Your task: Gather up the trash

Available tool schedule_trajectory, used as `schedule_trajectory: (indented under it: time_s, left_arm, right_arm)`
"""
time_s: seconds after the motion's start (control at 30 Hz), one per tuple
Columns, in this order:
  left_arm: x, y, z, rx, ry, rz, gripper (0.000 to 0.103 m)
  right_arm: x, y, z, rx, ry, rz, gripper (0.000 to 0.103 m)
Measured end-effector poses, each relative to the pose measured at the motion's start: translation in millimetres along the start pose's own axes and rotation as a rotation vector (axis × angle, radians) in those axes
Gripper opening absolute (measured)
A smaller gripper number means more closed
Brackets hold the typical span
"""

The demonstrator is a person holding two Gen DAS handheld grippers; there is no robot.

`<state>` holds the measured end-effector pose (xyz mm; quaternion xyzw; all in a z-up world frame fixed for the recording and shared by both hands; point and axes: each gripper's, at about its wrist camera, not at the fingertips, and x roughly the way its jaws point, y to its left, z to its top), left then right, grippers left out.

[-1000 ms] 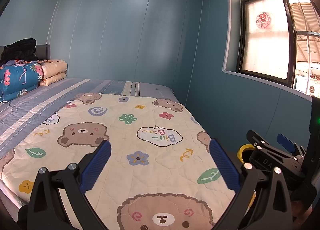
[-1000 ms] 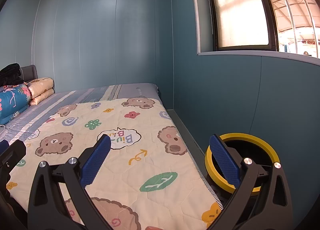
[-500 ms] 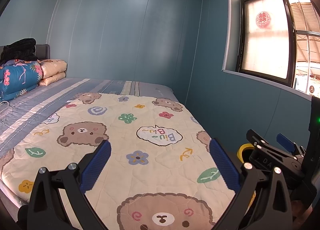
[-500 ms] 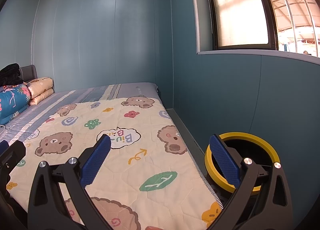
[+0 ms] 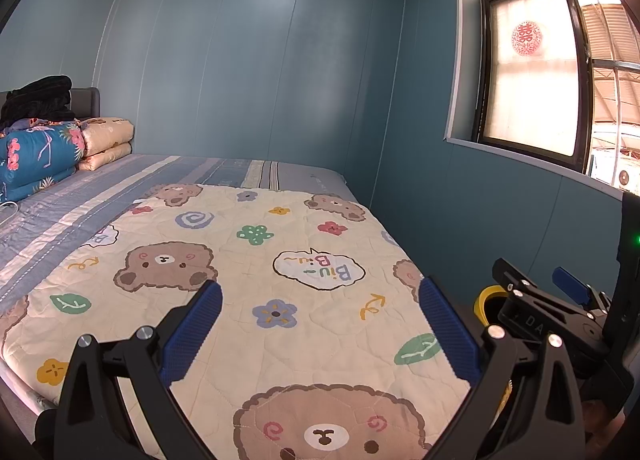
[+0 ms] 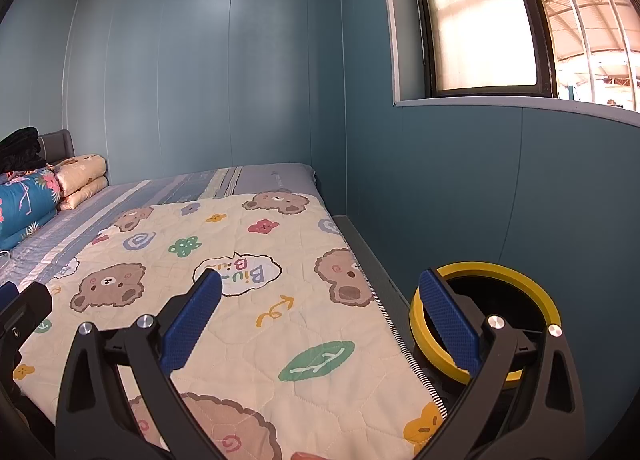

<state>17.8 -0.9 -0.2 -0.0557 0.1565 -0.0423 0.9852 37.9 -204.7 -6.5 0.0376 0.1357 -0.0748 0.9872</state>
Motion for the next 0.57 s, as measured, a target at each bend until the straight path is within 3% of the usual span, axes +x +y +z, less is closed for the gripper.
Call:
schedule_trajectory:
  time_s: [0.57]
  left_arm:
    - [0.4, 1.5, 0.1, 0.009, -0.002, -0.005, 0.095]
  right_arm:
    - [0.2, -0.6, -0.8, 0.006, 0.007, -0.002, 0.095]
